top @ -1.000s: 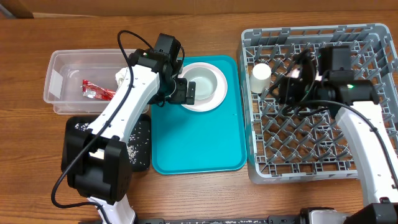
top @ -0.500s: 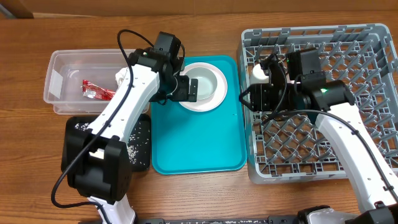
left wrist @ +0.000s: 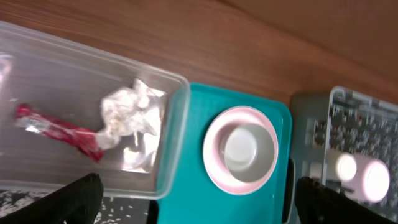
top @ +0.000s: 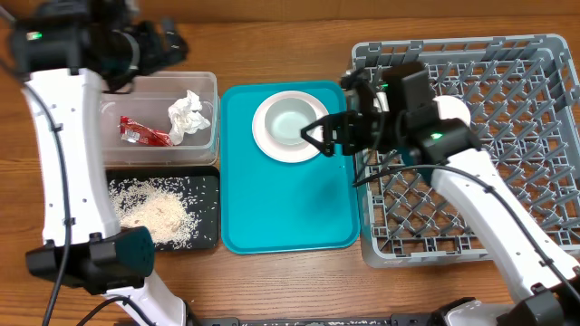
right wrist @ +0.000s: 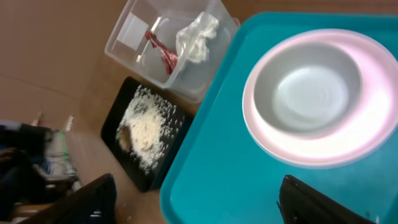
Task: Sort waste into correct bins and load items into the dishwasher
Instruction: 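Move the right gripper to the white bowl and grasp its rim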
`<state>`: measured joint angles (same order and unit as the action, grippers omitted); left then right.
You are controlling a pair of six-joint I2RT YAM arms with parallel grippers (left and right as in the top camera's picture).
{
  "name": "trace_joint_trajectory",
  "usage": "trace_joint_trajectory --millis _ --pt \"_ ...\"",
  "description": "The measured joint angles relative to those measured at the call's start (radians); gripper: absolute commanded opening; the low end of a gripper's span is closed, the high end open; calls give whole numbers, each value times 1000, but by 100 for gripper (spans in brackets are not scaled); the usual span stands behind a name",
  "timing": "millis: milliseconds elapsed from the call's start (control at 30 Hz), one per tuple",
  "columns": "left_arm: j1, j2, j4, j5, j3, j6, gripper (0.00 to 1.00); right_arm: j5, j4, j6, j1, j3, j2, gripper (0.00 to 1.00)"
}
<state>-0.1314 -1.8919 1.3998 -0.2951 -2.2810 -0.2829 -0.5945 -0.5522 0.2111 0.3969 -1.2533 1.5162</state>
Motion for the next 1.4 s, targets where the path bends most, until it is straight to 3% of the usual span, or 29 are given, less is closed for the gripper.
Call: trace_joint_trajectory --millis 300,500,600,733,800,900,1000,1133,1400 --pt "-58 0 18 -13 -2 -2 100 296 294 66 203 0 136 84" --pt "-58 0 18 -14 -2 -2 100 400 417 58 252 0 256 84" --pt "-58 0 18 -15 -2 -2 100 438 433 19 254 0 319 97" --pt "-58 0 18 -17 -2 -2 100 465 460 -26 253 1 350 100" --pt "-58 0 18 -16 -2 -2 100 472 475 -56 253 1 351 93" --pt "-58 0 18 -16 -2 -2 100 489 481 -108 253 1 351 75" --pt "-58 0 18 -16 -2 -2 100 510 468 -131 253 1 351 69" --pt "-58 0 18 -17 -2 -2 100 525 476 -177 253 1 351 43" --pt "-58 0 18 -17 -2 -2 100 558 499 -235 253 0 390 49"
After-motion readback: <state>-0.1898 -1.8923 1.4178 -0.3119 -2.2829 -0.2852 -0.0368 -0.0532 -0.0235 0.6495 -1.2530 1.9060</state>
